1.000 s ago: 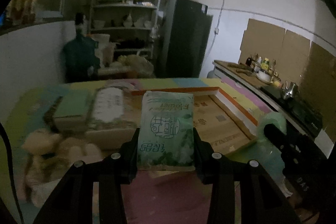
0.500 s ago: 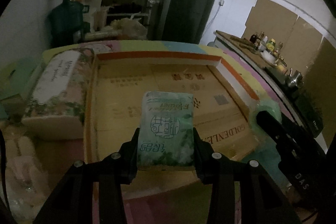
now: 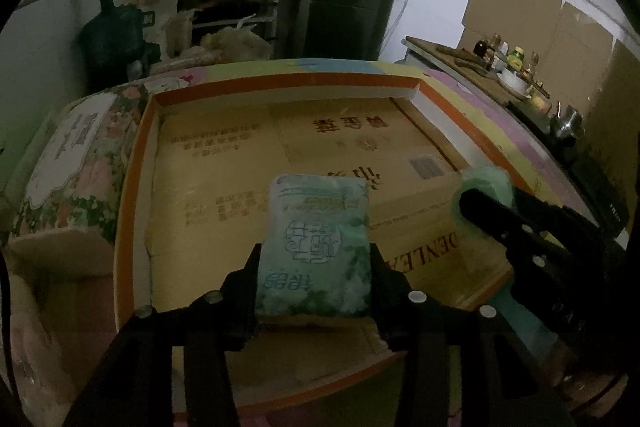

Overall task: Organize soft objects
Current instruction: 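Carry both items over the cardboard tray and lower them inside, then open both grippers to release the packet and puff into the tray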

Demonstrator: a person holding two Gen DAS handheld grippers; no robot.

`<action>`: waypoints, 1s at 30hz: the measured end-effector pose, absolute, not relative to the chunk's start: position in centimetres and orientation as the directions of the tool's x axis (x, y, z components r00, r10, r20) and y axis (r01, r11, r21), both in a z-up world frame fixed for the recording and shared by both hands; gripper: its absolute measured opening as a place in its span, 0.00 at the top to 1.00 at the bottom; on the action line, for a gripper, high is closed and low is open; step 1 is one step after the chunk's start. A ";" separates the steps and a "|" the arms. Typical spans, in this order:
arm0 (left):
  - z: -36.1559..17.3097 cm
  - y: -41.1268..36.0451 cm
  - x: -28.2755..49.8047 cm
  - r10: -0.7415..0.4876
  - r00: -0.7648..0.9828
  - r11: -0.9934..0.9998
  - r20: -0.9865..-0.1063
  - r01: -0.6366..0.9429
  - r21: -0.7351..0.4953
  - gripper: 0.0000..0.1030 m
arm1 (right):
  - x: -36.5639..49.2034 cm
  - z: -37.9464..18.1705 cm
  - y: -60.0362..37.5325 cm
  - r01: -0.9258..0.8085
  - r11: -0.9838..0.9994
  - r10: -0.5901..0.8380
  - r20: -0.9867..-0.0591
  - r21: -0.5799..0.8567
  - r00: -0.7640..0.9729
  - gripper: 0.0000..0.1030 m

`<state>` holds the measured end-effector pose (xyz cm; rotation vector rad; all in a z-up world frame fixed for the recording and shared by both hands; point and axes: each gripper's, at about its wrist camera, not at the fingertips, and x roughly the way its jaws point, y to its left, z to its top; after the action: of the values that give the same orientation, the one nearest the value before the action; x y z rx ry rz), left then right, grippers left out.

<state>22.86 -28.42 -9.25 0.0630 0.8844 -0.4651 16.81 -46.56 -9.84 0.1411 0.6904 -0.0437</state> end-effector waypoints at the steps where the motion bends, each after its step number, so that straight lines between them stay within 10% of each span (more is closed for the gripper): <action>1: -9.3 -28.5 22.7 -0.364 0.542 0.896 -0.757 0.424 -0.128 0.48 | 16.8 -9.8 -46.7 0.088 0.988 0.012 -0.640 0.124 0.768 0.50; 10: -7.6 -27.0 21.0 -0.478 0.566 0.850 -0.671 0.490 -0.192 0.16 | 15.7 -9.5 -47.2 0.103 0.982 0.017 -0.622 0.157 0.783 0.34; 30: -2.0 -18.4 12.8 -0.407 0.779 0.894 -0.477 0.447 -0.032 0.09 | 7.4 -3.0 -39.7 0.051 0.995 -0.013 -0.399 0.084 0.917 0.29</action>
<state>12.84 -18.37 -2.03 0.0845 0.4955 -0.4622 7.37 -39.73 -3.03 0.0934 0.4092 -0.0327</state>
